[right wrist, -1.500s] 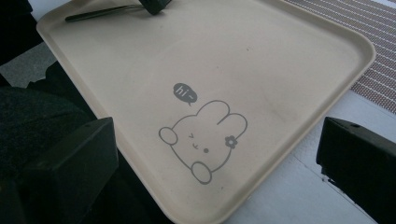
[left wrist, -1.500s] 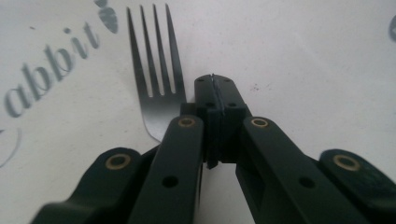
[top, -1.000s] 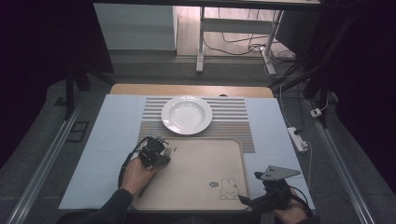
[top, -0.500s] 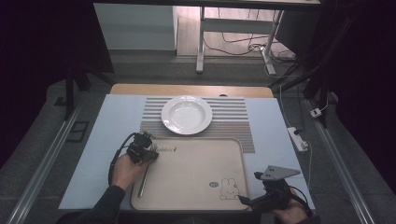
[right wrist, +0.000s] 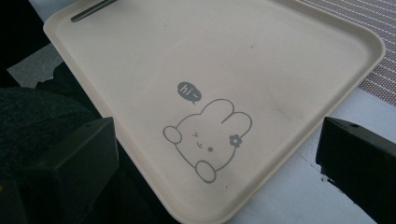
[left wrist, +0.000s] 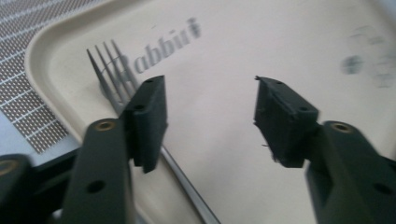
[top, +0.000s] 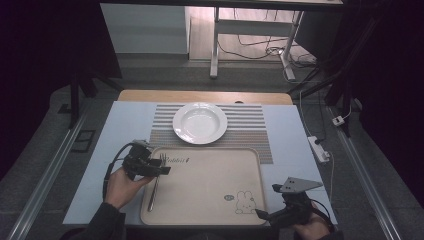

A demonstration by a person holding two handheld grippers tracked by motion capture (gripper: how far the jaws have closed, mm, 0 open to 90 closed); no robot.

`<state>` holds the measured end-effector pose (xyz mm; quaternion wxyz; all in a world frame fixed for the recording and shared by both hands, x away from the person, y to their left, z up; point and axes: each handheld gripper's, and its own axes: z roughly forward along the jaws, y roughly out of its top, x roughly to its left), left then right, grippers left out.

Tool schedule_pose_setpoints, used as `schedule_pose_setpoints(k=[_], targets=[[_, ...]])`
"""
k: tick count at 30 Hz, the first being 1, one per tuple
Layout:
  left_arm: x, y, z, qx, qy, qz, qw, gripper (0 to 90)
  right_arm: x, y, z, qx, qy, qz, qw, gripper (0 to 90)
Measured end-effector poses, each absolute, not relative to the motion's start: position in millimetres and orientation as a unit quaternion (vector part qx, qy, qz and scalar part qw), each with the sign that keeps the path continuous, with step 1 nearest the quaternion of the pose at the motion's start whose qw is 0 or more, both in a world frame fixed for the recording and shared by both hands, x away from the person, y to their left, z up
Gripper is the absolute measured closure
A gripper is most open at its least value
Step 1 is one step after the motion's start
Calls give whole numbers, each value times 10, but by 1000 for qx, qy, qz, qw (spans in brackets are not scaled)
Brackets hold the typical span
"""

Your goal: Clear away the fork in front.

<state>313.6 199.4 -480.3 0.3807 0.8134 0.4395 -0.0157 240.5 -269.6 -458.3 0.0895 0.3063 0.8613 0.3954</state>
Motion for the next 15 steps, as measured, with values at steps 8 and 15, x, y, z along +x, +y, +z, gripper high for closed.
schedule_pose_setpoints(k=[8, 15], targets=[[2728, 2270, -4703, 785, 430, -18, 446, 155, 2409, -2692, -4586, 310, 860, 395, 89, 0], [2218, 2459, -4693, 796, 420, 58, 432, 0, 2412, -2685, -4588, 312, 861, 391, 90, 0]])
